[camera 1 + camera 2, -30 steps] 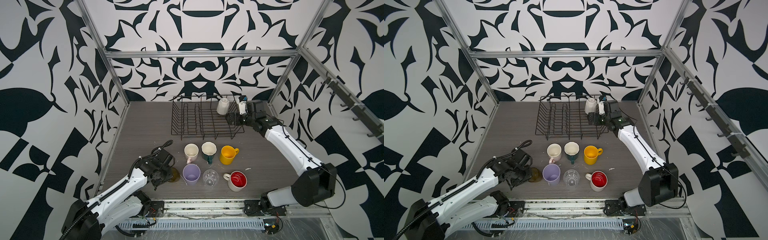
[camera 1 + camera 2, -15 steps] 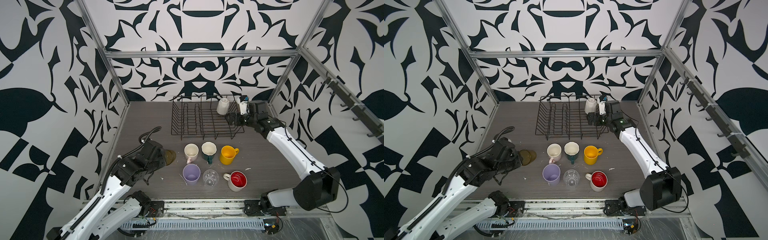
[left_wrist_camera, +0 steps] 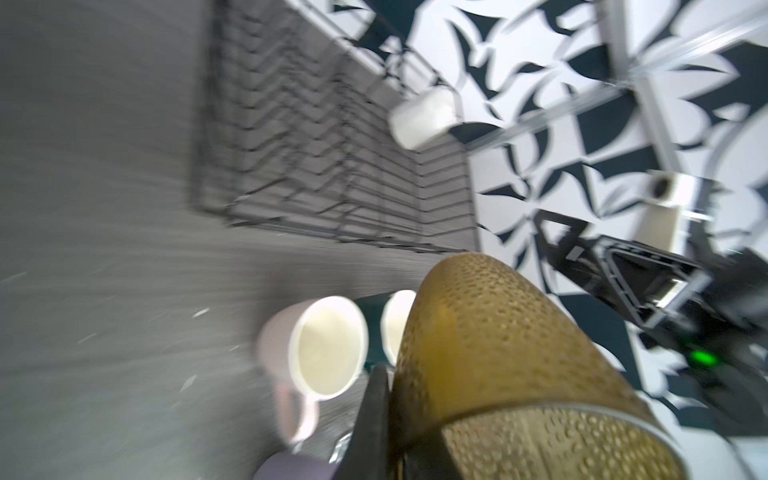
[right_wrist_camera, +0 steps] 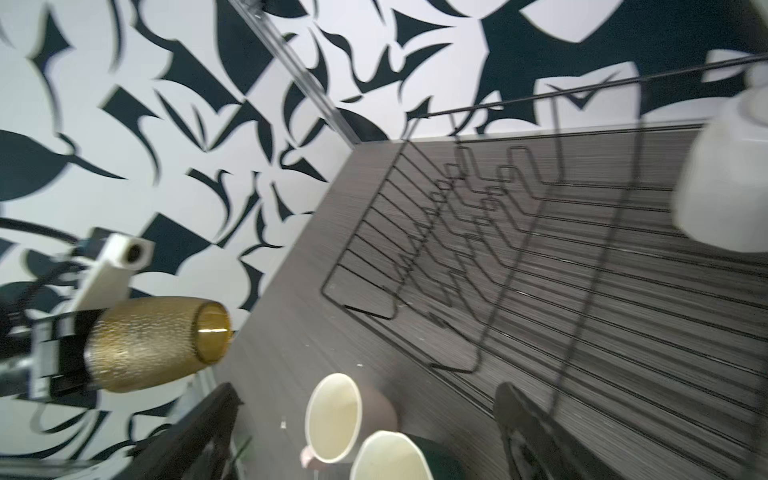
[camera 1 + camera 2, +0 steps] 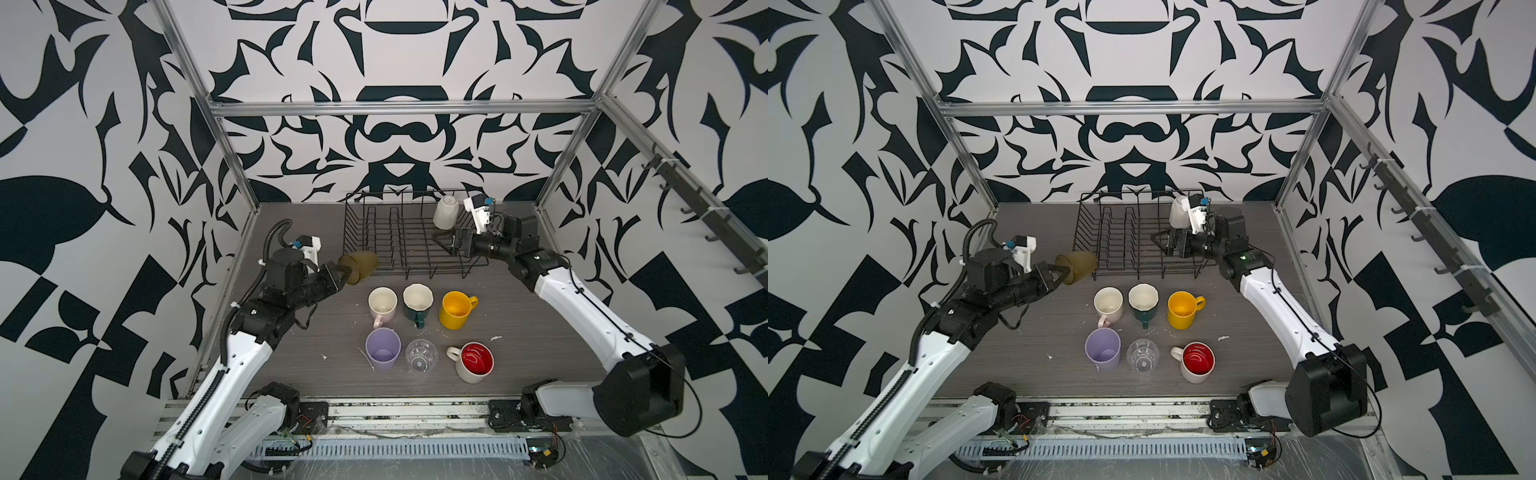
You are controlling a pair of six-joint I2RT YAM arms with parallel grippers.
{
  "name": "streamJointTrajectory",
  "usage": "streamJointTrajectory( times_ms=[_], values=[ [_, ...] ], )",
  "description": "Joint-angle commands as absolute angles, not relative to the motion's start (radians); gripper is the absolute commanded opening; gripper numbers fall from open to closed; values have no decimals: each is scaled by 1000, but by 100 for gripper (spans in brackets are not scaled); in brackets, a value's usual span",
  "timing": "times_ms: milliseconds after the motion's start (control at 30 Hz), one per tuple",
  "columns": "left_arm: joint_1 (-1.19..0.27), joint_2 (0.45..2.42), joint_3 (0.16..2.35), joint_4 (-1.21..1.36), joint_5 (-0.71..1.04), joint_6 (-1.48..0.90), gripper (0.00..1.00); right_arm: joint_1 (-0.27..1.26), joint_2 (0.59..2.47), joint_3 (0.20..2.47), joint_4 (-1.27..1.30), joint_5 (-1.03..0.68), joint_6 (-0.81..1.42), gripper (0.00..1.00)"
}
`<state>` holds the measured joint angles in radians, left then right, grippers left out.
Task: Load the cups into the dish rack
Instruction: 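Lift the amber glass toward the rack with the left gripper while the right approaches, then close the right gripper on the amber glass held by the left gripper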
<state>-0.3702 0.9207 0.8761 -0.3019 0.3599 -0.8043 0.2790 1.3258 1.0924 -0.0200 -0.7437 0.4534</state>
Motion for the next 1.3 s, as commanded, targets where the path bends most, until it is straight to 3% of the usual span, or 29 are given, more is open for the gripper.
streamJointTrajectory(
  times_ms=[0,300,933,1267],
  values=[
    [-365,967,872,-20,561,-838,0,294,1317,1076,255,-936,595,98],
    [-366,1040,842,159,663,-896,0,413,1358,1131,325,-1023,615,98],
    [-366,1057,821,217,742,-915,0,538,1458,1214,368,-1048,653,96],
    [-365,1059,824,219,762,-917,0,566,1486,1227,388,-1063,681,88]
  ],
)
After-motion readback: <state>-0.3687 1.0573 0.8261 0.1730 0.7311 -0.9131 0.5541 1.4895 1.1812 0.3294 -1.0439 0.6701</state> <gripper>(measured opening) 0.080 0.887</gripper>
